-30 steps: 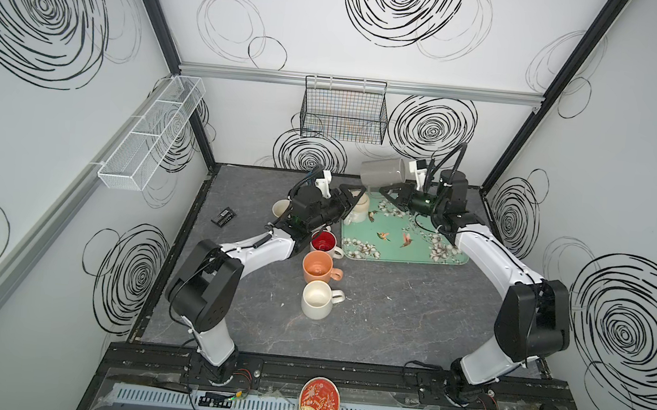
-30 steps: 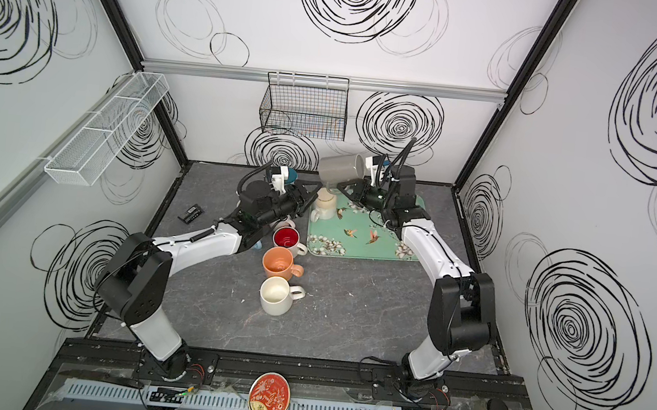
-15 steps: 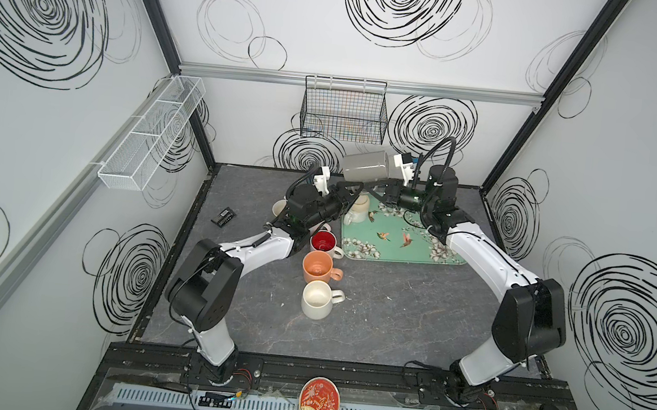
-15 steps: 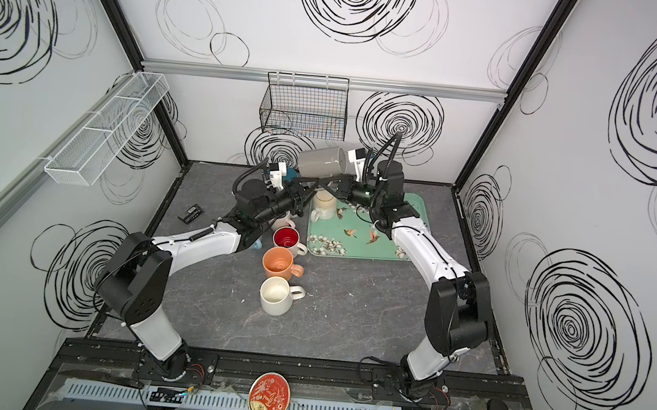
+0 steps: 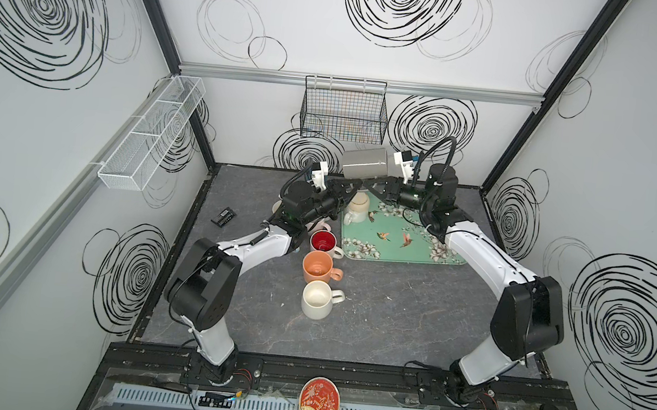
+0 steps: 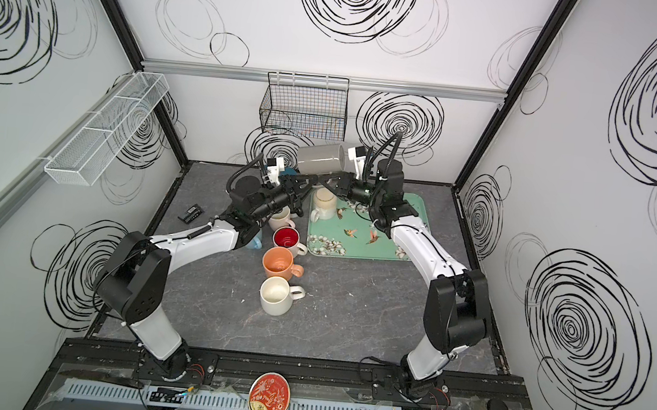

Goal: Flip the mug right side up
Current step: 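Grasp the grey mug with the left gripper while the right releases it, then carry the grey mug with the left gripper and lower it beside the light blue mug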

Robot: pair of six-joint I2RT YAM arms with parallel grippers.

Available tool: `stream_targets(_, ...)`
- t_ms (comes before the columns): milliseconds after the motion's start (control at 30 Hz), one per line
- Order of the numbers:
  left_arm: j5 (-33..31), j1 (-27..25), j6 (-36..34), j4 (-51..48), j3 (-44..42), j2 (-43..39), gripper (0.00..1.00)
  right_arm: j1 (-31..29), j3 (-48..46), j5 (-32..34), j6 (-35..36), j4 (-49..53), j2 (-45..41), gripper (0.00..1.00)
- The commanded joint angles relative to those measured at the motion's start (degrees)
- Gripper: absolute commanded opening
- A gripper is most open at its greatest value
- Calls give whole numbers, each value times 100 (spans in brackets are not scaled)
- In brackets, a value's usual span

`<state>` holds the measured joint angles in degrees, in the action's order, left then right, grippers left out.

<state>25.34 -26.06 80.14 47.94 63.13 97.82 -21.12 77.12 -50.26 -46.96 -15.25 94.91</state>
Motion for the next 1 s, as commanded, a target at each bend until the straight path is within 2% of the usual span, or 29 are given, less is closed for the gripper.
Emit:
stream_targets(0, 7, 70, 52, 661, 100, -242, 0, -24, 303, -134, -67, -381, -27, 19)
stream_targets(67, -43, 106, 63, 632, 9, -334, 0, -17, 303, -116, -63, -316, -21, 32)
stream_targets(200, -148, 208, -34, 320, -207, -587, 0, 6, 303, -107, -35, -193, -26, 42)
stream_targets(400, -314, 387, -225, -110, -561, -1068, 0, 29, 356, -53, 146, 118, -32, 44)
stream_targets(500, -379, 545, -524, -736, -690, -1419, 0, 39, 407, 31, 295, 368, -40, 44)
stream_targets(600, -596, 800, -950, -1777, -794, -1891, 0, 76, 389, 102, 410, 575, -28, 44)
stream_targets(667, -827, 944, -1483, -2927, -686, -2230, 0, 90, 340, 147, 441, 652, -17, 44)
stream_targets(767, -1175, 1131, -2105, -4149, -493, -2679, 0, 91, 329, 157, 412, 672, 42, 43)
stream_targets(967, -1964, 1540, -2792, -6057, -350, -3471, 0, 78, 433, 89, 359, 688, 210, 42)
